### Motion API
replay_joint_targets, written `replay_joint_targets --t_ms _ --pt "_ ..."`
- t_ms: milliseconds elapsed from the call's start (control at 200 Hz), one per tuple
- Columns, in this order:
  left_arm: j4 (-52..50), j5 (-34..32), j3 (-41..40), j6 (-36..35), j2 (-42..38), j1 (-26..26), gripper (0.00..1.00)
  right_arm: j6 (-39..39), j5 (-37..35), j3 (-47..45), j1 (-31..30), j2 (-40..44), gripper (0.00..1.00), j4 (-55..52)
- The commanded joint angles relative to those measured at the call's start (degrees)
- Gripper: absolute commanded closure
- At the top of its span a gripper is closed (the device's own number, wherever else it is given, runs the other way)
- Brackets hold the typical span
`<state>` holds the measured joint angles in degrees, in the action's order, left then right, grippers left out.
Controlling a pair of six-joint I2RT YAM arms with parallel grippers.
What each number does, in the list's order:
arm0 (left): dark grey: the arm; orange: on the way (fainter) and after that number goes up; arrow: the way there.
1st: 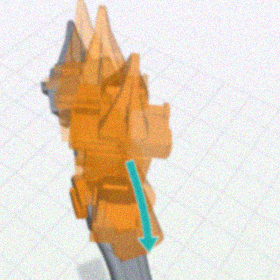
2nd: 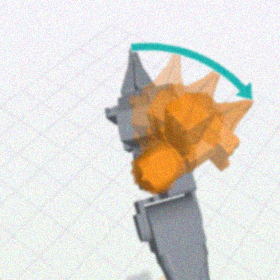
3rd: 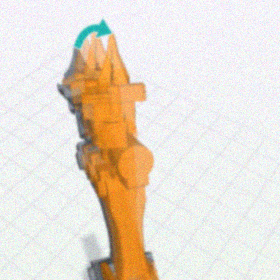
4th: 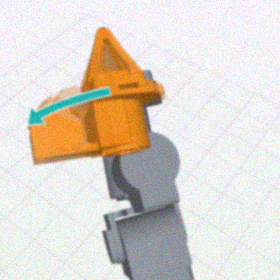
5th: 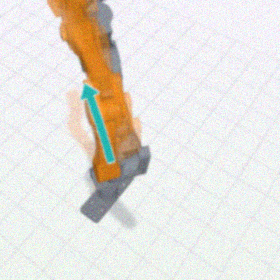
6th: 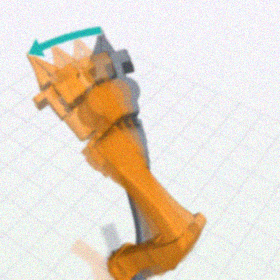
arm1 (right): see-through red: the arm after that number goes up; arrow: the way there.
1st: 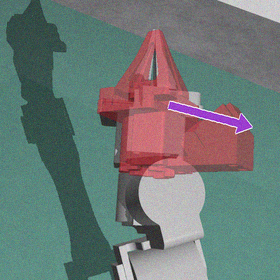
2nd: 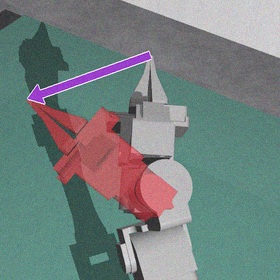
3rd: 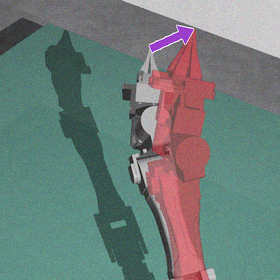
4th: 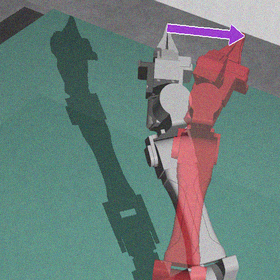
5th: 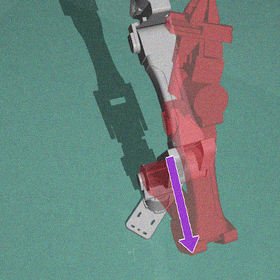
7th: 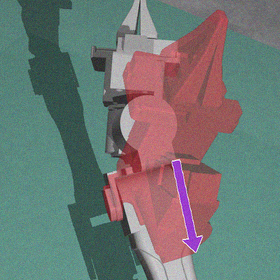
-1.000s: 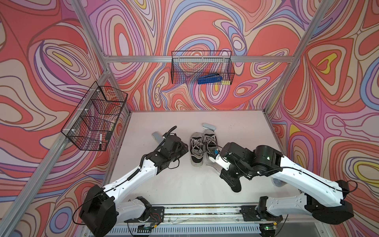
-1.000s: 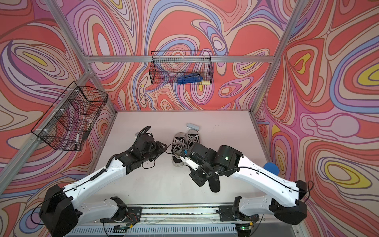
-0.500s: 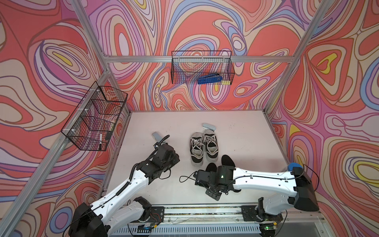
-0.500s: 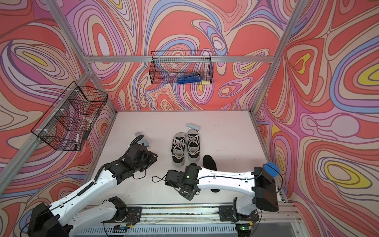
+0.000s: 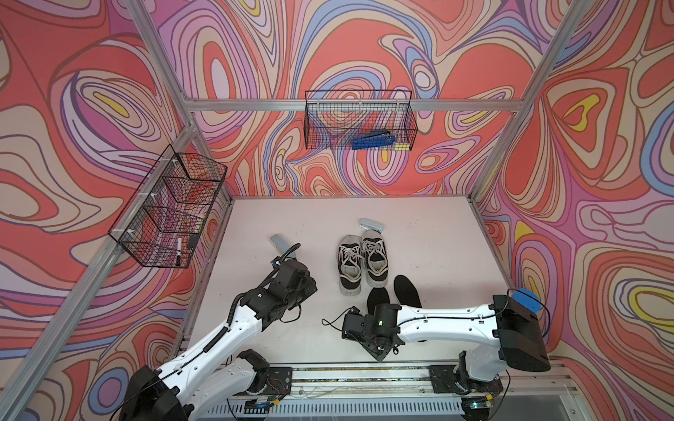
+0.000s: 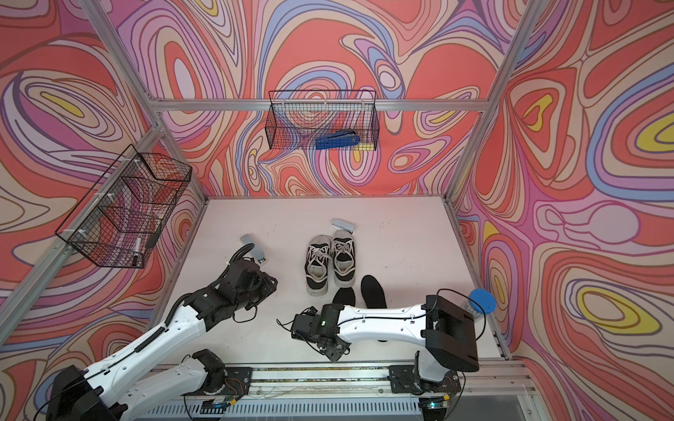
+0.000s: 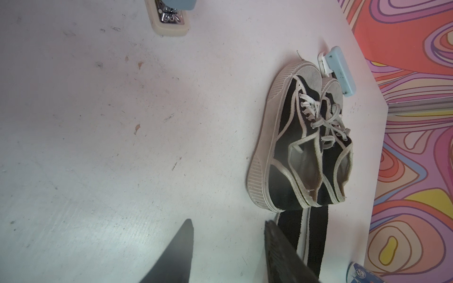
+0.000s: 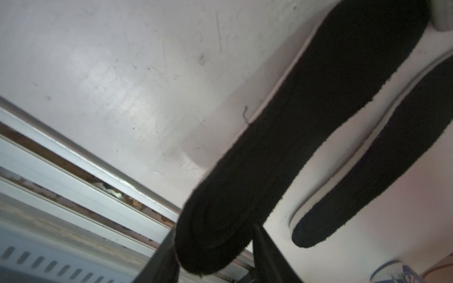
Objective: Remove the insole from the shoe
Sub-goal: Place the insole at the center of the board, then move the insole to the center of the board.
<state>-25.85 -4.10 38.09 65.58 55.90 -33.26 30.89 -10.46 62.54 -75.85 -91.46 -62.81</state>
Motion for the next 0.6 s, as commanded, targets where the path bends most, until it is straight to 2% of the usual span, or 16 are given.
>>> replay_joint_targets --t_ms 0,110,160,215,235,260,275,356,596 --pt "-2.4 -0.3 -0.4 -0.7 -0.8 0.5 0.51 11.7 0.1 0.1 -0.4 4.9 0.4 0.1" --pt "-2.5 0.1 -0.7 -0.8 -1.1 0.6 0.51 21.6 1.3 -2.2 -0.4 9.9 0.28 1.7" --pt "-2.4 0.4 -0.9 -0.8 -1.2 0.5 0.51 26.4 0.0 -3.3 -0.4 11.8 0.21 1.9" --pt "-2.3 0.5 -1.0 -1.0 -1.1 0.6 0.51 30.7 -1.9 -4.4 -0.3 13.4 0.19 3.1" --pt "-2.4 0.5 -1.0 -1.0 -1.1 0.6 0.51 32.5 -3.0 -4.6 -0.3 13.7 0.15 3.3" --pt "-2.3 0.6 -1.1 -0.9 -1.1 0.6 0.51 34.4 -4.1 -4.9 -0.2 13.6 0.04 3.9" --pt "-2.3 0.5 -1.0 -1.0 -1.1 0.6 0.51 35.0 -4.4 -5.1 -0.1 13.5 0.02 4.4" --pt "-2.5 0.5 -0.8 -1.0 -1.1 0.6 0.5 36.8 -6.0 -4.7 1.1 10.6 0.02 5.6" --pt "-3.5 -0.6 -1.0 -0.7 -2.5 0.8 0.5 32.7 -7.0 -1.8 3.8 -2.4 0.02 8.0"
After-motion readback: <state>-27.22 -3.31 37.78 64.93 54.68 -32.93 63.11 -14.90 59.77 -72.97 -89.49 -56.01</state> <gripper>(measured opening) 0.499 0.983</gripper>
